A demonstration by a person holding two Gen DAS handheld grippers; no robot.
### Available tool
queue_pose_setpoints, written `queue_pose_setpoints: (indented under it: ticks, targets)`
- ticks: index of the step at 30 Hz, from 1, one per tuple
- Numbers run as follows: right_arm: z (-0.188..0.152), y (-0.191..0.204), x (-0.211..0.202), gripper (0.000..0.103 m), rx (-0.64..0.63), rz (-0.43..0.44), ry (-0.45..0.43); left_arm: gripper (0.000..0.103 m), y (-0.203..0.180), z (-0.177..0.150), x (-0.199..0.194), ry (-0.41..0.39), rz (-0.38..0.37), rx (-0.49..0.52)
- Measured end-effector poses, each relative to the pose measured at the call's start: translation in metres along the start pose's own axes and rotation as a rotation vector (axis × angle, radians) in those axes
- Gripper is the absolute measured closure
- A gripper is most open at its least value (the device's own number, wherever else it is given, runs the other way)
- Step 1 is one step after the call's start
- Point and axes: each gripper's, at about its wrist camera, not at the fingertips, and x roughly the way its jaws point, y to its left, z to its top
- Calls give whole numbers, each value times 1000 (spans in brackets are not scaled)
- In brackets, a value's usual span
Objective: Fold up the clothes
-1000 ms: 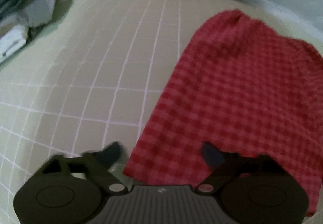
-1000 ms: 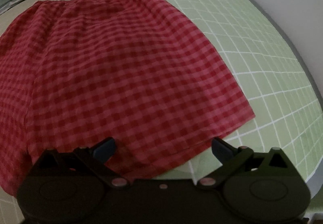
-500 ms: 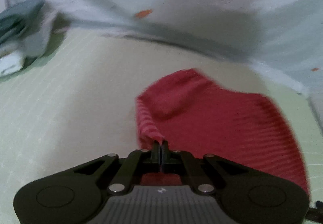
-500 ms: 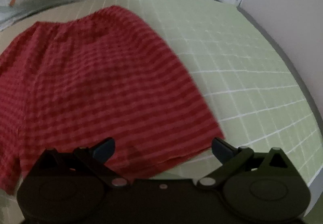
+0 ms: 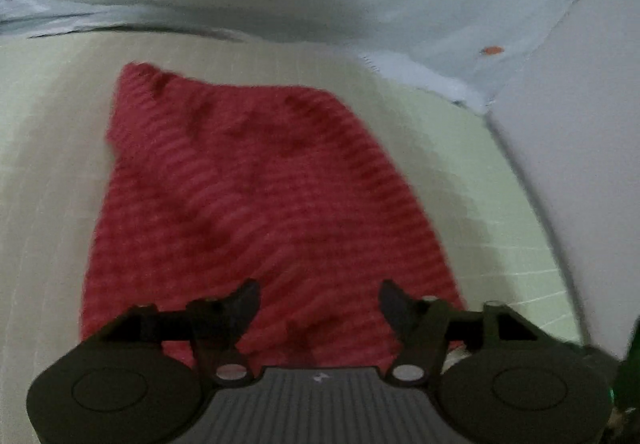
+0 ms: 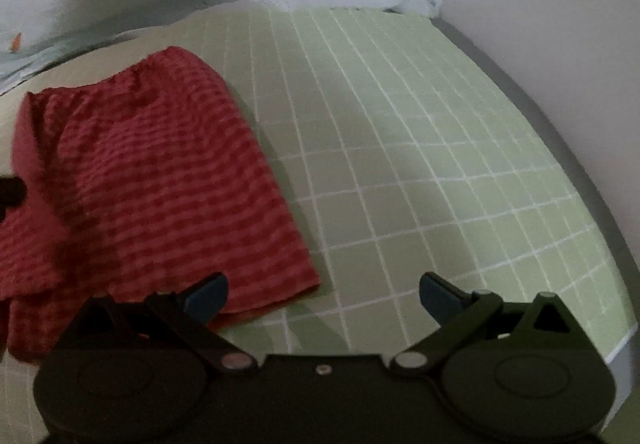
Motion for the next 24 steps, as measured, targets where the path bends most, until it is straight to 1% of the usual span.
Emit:
queue_pose_setpoints:
  ticks: [4, 7, 10, 12, 15, 17, 18, 19, 20, 21, 23, 24]
  targets:
    - [5, 6, -2, 0, -23, 89, -38, 34, 20, -15, 2, 56, 150, -79]
    - [11, 22, -4, 0, -48, 188, -83, 34, 28, -21, 8, 90, 179, -115]
    - [19, 45, -2, 1, -98, 315, -99, 34, 37, -27, 13, 125, 208, -151]
    - [24, 61, 3, 6, -135, 397, -92, 34, 43, -31, 17, 147, 228, -174]
    - [29, 82, 14, 17, -190, 492, -63, 34, 52, -37, 23, 181, 257, -210]
    - [29, 95, 23, 31, -217, 527, -39, 33, 49, -40, 25, 176, 278, -200]
    - [29, 100, 29, 34, -227, 544, -27, 33, 47, -41, 25, 172, 287, -197]
    - [28, 105, 35, 42, -237, 561, -15, 33, 47, -41, 26, 169, 298, -200]
    - [28, 108, 40, 54, -238, 575, -1, 33, 47, -42, 27, 165, 310, -203]
    - [29, 110, 46, 62, -233, 588, 14, 33, 48, -43, 27, 161, 323, -207]
    - [30, 111, 52, 93, -221, 601, 30, 33, 48, -46, 24, 157, 357, -209]
    - [30, 110, 55, 97, -214, 605, 32, 33, 49, -47, 24, 155, 367, -206]
